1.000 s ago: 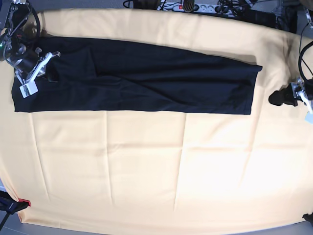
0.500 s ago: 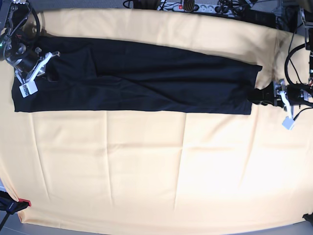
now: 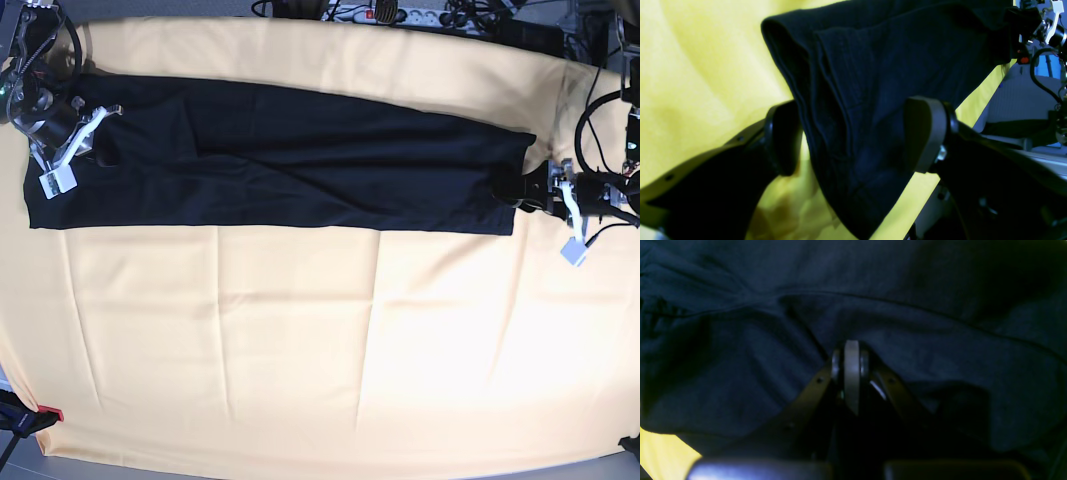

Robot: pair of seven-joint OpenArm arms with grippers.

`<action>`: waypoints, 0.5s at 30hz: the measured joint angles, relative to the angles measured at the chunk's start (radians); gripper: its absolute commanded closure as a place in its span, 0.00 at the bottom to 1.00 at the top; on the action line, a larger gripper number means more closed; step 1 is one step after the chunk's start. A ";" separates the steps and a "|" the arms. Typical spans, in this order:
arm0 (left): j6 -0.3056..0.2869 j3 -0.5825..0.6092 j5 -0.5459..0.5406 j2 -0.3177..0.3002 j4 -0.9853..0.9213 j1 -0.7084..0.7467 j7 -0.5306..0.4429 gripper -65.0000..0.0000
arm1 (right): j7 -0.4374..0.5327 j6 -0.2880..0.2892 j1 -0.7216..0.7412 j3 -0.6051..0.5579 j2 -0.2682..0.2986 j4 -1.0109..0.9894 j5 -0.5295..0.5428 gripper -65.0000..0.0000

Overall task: Fold the T-shirt properly
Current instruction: 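Move the left gripper to the hem end and grasp it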

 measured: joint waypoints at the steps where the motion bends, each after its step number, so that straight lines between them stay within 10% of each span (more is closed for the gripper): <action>1: 0.000 0.000 0.000 0.000 0.002 0.000 0.000 0.25 | -0.003 0.000 0.003 0.000 0.000 0.000 0.000 1.00; 15: -0.001 0.080 0.028 0.005 0.194 0.006 0.025 0.26 | -0.006 0.000 0.027 0.000 0.000 0.000 -0.008 1.00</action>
